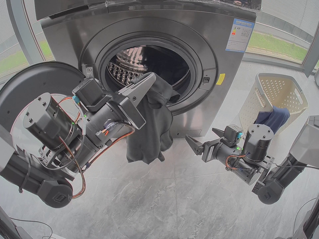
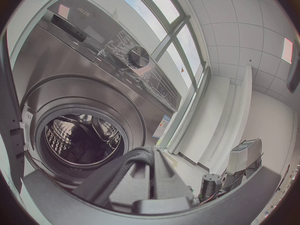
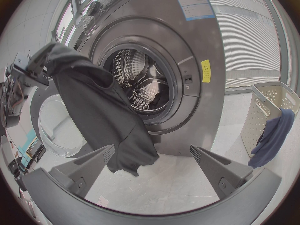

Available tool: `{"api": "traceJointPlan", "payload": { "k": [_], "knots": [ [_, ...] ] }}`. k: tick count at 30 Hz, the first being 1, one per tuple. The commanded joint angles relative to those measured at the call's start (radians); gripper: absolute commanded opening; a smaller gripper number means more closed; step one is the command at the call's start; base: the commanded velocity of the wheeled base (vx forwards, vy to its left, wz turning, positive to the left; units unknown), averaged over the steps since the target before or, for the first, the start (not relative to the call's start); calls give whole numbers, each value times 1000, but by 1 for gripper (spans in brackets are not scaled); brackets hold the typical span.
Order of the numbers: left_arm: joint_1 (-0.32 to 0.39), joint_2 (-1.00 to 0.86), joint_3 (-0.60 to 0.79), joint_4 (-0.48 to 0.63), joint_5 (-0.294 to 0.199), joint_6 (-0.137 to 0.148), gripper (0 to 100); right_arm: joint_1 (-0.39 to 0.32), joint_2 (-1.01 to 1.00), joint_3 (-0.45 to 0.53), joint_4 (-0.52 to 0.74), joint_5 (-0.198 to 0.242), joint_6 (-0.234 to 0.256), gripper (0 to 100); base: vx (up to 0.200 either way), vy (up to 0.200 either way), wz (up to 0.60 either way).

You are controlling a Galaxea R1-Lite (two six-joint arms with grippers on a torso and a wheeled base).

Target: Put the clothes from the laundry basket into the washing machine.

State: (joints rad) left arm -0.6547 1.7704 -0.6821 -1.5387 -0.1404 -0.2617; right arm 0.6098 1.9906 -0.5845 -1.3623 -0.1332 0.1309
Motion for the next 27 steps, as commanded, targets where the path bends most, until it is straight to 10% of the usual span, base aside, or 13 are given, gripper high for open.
{"api": "traceJointPlan", "payload": {
  "k": [1,27],
  "knots": [
    [-6,-23,6,-1,-4,2,0,21,74,-46,-8,0,1,100,0,0,0],
    [-6,-28,10,-3,-10,2,0,159,186,-219,-43,23,3,100,0,0,0]
  ]
}}
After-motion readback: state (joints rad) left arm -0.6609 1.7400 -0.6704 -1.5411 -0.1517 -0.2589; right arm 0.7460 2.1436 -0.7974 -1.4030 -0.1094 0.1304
